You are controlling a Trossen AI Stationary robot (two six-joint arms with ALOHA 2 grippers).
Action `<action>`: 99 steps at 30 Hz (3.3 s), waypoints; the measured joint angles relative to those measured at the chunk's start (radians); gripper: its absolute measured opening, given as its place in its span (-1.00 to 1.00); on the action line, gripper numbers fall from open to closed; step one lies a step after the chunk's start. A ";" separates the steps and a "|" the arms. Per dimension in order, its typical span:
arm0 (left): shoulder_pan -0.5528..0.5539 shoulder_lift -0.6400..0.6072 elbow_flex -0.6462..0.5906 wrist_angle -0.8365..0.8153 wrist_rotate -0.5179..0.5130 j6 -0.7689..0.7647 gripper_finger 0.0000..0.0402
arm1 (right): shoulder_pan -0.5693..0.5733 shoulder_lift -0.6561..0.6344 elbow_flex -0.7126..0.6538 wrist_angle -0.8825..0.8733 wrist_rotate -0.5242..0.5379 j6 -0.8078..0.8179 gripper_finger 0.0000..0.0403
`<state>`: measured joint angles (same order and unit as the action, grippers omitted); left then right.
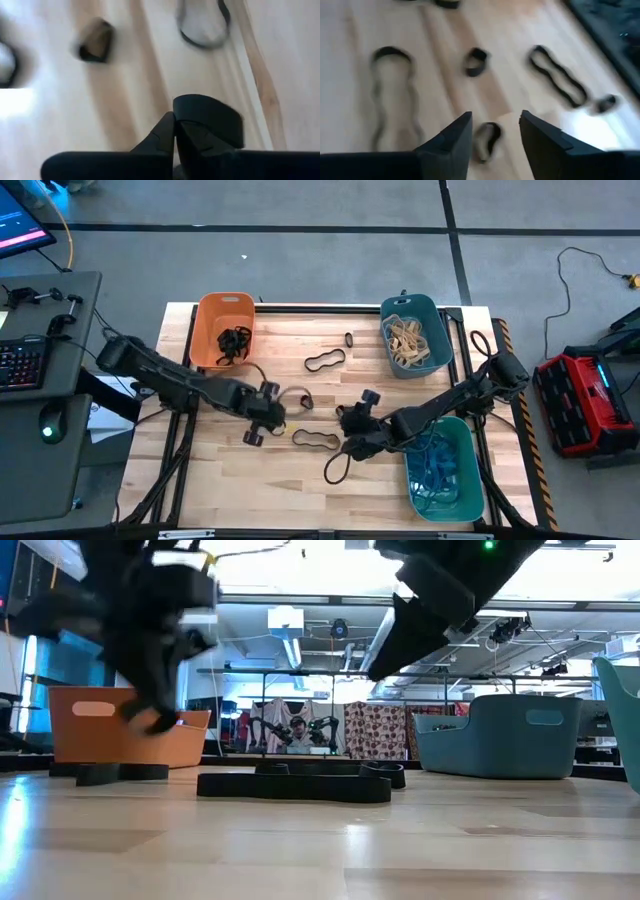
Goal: Sort rubber bands into baskets
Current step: Put the black rubber band into the orange bin
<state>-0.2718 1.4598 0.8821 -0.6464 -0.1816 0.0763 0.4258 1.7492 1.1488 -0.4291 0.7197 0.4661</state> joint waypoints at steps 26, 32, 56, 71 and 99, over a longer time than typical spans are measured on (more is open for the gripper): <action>0.653 -0.403 0.050 -0.411 -0.149 0.029 -1.00 | -0.100 -0.035 0.000 0.063 -0.038 -0.142 -0.99; 0.865 -0.361 0.050 -0.406 -0.091 0.180 -1.00 | -0.100 -0.035 -0.001 0.062 -0.043 -0.142 -1.00; 1.228 0.050 0.049 -0.214 -0.110 0.297 -0.97 | -0.100 -0.034 -0.001 0.060 -0.044 -0.161 -1.00; 1.110 -0.173 0.049 -0.221 -0.021 0.196 -0.38 | -0.112 -0.034 -0.002 0.130 -0.123 -0.132 -1.00; 0.773 -0.677 -0.148 0.230 0.270 0.145 -0.31 | -0.235 0.245 -0.002 0.536 -0.258 -0.155 -0.06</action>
<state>0.5009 0.7827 0.7343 -0.4163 0.0883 0.2213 0.1912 1.9940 1.1469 0.1069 0.4619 0.3113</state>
